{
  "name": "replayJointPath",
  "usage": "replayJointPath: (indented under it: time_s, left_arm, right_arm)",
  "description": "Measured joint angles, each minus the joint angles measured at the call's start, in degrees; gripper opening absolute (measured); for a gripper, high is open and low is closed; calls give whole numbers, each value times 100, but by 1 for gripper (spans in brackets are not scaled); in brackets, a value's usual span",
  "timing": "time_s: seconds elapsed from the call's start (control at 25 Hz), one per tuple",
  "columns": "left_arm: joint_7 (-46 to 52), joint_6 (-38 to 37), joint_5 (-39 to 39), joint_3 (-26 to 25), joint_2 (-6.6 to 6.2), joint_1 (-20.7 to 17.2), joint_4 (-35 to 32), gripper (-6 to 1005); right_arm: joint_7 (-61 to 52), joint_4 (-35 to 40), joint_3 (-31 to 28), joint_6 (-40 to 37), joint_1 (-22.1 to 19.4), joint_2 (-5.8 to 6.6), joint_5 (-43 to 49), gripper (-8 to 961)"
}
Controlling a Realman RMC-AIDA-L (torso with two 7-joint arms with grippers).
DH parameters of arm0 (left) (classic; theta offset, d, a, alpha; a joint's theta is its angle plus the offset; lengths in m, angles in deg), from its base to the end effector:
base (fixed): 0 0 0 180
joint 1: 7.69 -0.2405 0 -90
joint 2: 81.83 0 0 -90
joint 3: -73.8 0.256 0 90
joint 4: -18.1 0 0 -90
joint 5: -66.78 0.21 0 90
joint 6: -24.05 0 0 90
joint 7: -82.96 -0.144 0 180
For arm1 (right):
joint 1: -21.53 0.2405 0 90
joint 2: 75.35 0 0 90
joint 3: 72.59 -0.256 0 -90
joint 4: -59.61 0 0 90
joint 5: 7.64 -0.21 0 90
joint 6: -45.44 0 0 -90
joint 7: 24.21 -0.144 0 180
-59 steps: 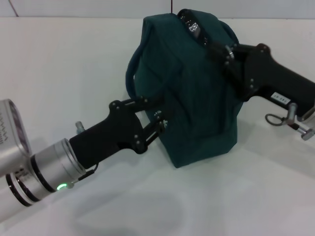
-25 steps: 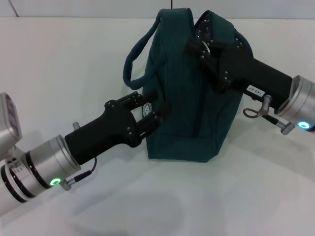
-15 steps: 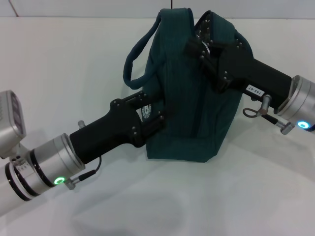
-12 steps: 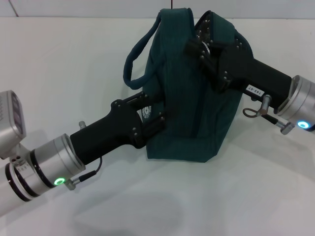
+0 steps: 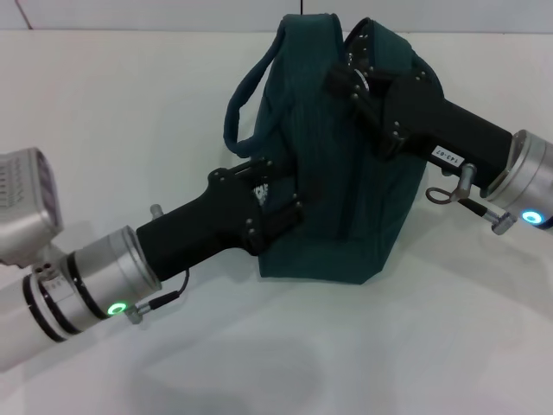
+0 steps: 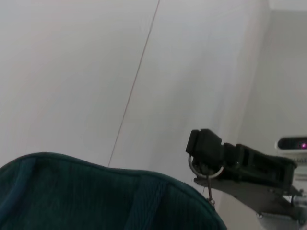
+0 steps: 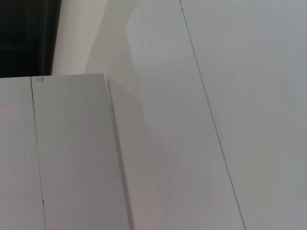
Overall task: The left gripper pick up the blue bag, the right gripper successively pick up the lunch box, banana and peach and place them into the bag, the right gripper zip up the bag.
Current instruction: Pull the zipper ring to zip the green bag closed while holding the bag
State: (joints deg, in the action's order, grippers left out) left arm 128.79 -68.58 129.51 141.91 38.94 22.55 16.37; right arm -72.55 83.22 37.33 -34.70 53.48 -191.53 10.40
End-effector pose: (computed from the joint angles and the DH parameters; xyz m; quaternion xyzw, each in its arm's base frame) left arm -0.2412 0.2732 -0.0723 -0.8509 -0.2038 -0.4572 0.1592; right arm 0.1740 0.3320 -0.0471 -0.8415 0.1187 0.4983 0.1715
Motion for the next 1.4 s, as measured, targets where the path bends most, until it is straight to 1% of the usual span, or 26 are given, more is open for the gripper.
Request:
replayJointPath:
  time_s: [0.2, 0.6, 0.76, 0.96, 1.16, 1.24, 1.4]
  left_arm:
    - [-338, 48, -47, -45, 0, 74, 126, 474]
    - [-365, 358, -230, -54, 0, 148, 75, 468]
    - [-449, 375, -235, -56, -2, 183, 35, 301]
    - [-620, 354, -389, -61, -39, 92, -45, 214]
    - [-952, 328, -340, -3, -54, -67, -308, 126]
    - [-1110, 327, -326, -1, -58, -82, -319, 91]
    - [-1305, 329, -167, 0, -71, -76, -319, 66]
  right_arm:
    - [0, 3, 3, -22, -7, 0, -3, 35]
    - [0, 10, 3, -74, -56, 0, -32, 35]
    - [0, 12, 25, -83, -77, 0, -142, 35]
    - [-9, -27, 58, -76, -84, 0, -226, 36]
    - [-45, -39, 54, -75, -88, 0, -245, 36]
    - [-52, -56, 54, -67, -110, 0, -397, 36]
    - [-57, -198, 73, -13, -142, 0, -846, 36]
